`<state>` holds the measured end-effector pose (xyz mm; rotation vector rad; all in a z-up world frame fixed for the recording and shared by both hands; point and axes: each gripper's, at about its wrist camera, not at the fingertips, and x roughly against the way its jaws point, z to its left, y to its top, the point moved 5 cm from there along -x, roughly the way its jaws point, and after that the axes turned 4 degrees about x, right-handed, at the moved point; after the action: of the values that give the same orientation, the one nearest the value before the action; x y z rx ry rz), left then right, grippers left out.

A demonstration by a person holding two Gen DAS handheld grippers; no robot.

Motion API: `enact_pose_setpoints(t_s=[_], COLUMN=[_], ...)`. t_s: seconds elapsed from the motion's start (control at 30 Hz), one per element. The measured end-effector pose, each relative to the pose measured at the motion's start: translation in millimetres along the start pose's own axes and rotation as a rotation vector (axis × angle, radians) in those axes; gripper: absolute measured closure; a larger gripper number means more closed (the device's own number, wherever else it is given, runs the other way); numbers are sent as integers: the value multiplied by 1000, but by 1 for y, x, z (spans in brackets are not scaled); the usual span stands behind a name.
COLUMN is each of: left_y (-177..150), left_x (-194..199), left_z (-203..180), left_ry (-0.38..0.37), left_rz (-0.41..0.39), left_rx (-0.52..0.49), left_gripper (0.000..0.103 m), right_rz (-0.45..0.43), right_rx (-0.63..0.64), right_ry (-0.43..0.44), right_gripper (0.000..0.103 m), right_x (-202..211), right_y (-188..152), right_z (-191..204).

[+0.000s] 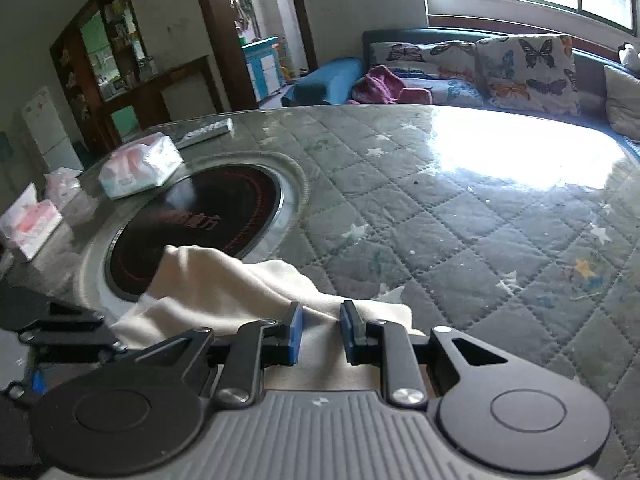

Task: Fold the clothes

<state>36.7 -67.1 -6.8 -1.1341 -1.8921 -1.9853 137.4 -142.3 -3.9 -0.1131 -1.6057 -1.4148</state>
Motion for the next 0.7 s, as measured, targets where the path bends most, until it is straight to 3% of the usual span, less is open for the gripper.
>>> enact_pose_setpoints(t_s=[0.33,0.57,0.7], left_y=[-6,-1,-4], left_x=[4,6,8], left_z=[-8,0,9], left_ry=[5,34,39], left_rz=[-10,-27,-22], left_rx=[48,76,113], left_gripper=[86,84,85], right_rz=[10,5,12], right_rx=[19,93,107], right_ry=[-13,54,49], right_gripper=[82,82,82], right_x=[-12,-8,-16], right_y=[9,17,19], right_z=[2,32,39])
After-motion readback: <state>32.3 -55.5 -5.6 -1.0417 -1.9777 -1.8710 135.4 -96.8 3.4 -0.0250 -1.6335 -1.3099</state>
